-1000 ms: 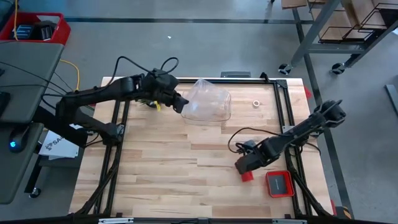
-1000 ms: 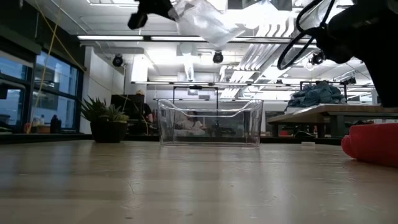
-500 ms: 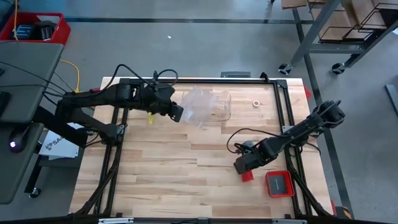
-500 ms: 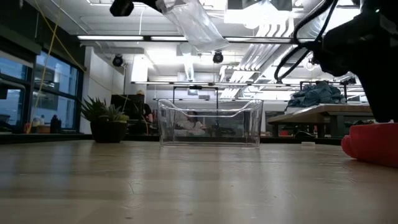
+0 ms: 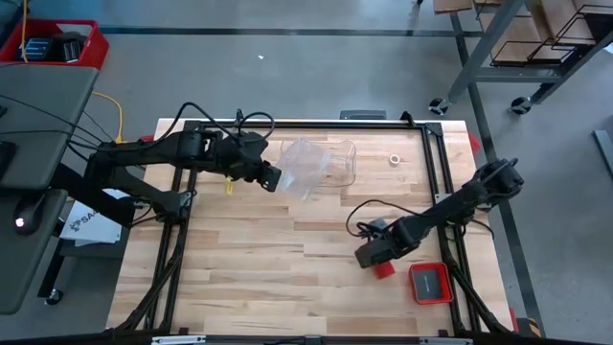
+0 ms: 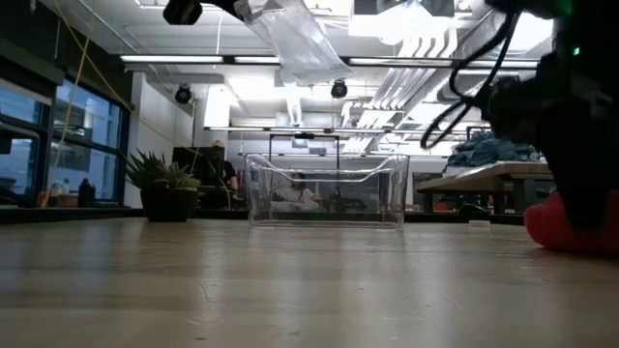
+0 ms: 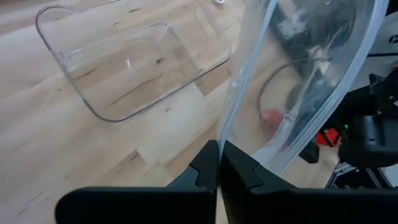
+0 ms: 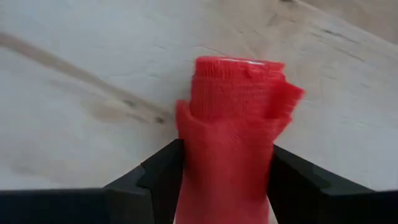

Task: Roll bandage
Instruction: Put the rolled red bandage into the transparent zip bag

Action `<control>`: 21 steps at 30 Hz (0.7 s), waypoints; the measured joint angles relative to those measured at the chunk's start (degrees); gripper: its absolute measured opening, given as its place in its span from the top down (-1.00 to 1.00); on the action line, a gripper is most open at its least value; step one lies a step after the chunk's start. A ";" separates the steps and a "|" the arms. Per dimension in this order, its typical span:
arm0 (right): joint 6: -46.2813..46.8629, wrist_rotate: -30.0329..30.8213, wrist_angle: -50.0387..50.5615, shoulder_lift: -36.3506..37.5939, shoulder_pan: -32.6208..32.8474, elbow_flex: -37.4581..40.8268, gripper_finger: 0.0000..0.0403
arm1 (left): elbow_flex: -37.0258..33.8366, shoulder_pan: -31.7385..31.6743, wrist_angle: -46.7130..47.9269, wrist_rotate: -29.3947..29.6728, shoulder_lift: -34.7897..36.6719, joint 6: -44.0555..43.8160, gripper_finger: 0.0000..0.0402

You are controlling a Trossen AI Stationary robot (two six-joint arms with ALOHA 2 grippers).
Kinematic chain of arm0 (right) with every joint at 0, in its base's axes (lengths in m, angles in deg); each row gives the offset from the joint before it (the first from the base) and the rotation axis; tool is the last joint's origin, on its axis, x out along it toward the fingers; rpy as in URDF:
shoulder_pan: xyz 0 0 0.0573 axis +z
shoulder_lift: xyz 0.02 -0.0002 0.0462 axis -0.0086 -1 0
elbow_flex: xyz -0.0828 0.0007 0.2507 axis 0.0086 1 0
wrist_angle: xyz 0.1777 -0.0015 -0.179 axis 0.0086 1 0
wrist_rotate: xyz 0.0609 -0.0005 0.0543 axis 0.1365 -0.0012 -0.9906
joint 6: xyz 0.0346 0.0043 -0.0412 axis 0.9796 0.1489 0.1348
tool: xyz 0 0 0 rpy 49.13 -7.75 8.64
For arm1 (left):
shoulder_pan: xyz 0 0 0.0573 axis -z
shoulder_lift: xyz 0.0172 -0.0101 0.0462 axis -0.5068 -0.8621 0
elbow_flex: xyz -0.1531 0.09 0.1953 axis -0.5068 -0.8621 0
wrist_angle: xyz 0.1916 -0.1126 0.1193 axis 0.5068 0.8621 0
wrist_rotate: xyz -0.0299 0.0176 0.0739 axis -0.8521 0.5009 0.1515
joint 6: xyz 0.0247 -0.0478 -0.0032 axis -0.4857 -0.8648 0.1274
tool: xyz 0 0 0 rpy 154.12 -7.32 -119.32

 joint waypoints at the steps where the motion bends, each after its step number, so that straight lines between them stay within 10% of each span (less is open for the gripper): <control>1: 0.01 -0.40 -0.23 -1.06 0.00 0.00 0.03 | 0.00 0.00 0.58 0.02 0.00 -0.02 1.00; 11: 1.98 -1.17 -2.78 -5.56 -0.02 -0.20 0.06 | -0.04 2.44 7.83 -4.62 -3.22 -1.35 1.00; 18: 1.86 1.87 0.76 0.64 -0.04 0.11 0.80 | -0.07 2.60 7.25 -17.03 -8.33 5.69 1.00; 21: 1.45 6.89 1.25 7.06 -0.14 0.07 0.83 | -0.11 2.16 5.18 -19.02 -10.20 9.33 1.00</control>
